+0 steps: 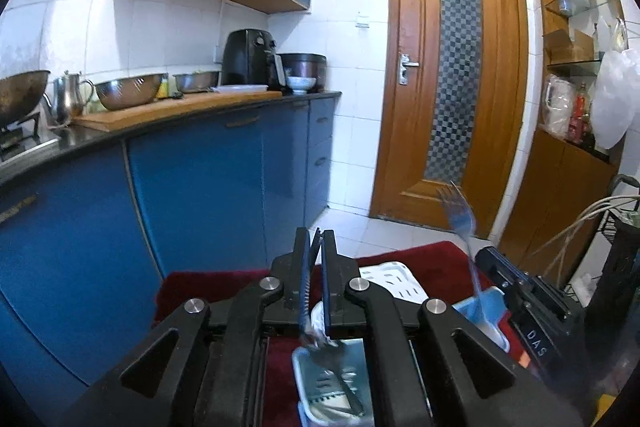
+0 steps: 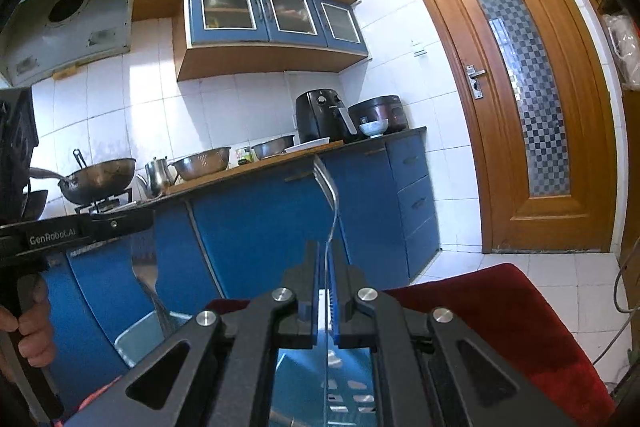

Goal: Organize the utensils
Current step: 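Open right tool to drop the silver fork into the caddy while left tool opens above it, then withdraw both tools from the caddy back toward the remaining utensils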

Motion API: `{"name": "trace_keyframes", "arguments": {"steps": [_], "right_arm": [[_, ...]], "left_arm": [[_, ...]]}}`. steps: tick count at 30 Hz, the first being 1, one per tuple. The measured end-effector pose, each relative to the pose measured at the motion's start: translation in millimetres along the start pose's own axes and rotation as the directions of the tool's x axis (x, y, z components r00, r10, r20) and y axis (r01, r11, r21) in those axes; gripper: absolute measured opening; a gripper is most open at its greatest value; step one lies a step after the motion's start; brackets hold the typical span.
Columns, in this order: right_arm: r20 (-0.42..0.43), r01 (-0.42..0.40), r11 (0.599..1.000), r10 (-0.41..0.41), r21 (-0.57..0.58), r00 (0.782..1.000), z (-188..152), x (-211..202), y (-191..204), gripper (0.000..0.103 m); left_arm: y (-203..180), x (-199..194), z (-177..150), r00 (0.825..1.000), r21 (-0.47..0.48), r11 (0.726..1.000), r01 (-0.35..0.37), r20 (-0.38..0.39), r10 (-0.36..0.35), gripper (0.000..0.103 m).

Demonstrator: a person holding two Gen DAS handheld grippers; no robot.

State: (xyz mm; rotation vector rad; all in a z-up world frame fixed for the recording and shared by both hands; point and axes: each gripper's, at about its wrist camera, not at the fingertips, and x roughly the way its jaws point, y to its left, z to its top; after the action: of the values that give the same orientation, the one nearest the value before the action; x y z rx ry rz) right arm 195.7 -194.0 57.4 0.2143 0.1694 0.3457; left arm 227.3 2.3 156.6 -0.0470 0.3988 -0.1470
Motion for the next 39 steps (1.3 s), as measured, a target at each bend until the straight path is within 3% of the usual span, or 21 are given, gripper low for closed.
{"name": "trace_keyframes", "arguments": {"steps": [6,8,15,21,25,39], "right_arm": [[-0.006,0.0,1.0,0.0,-0.025,1.0,1.5,-7.4,3.9,0.006],[-0.012,0.0,1.0,0.0,-0.028,1.0,1.7,-10.9,4.4,0.006],[-0.035,-0.008,1.0,0.008,-0.015,0.999,2.6,-22.1,5.1,0.006],[-0.074,-0.022,0.999,0.024,0.026,0.997,10.0,-40.3,4.8,0.016],[-0.087,-0.029,0.999,0.032,0.038,0.996,17.1,-59.2,9.1,0.02],[-0.201,-0.038,0.998,0.048,0.056,0.978,20.3,-120.4,33.6,0.022]], "left_arm": [[-0.7,-3.9,-3.2,1.0,-0.015,1.0,0.01,-0.002,-0.01,0.01],[1.0,-4.4,-3.5,0.999,-0.033,0.999,0.038,-0.018,-0.039,0.017],[2.1,-11.3,-4.8,0.998,-0.059,0.997,0.056,-0.033,-0.058,0.019],[4.6,-24.7,-2.9,0.995,-0.084,0.993,0.078,-0.047,-0.082,0.021],[5.4,-40.7,-0.8,0.993,-0.086,0.991,0.099,-0.049,-0.104,0.029],[-14.5,-114.2,-17.2,0.988,-0.044,0.991,0.13,-0.076,-0.133,0.03]]}}
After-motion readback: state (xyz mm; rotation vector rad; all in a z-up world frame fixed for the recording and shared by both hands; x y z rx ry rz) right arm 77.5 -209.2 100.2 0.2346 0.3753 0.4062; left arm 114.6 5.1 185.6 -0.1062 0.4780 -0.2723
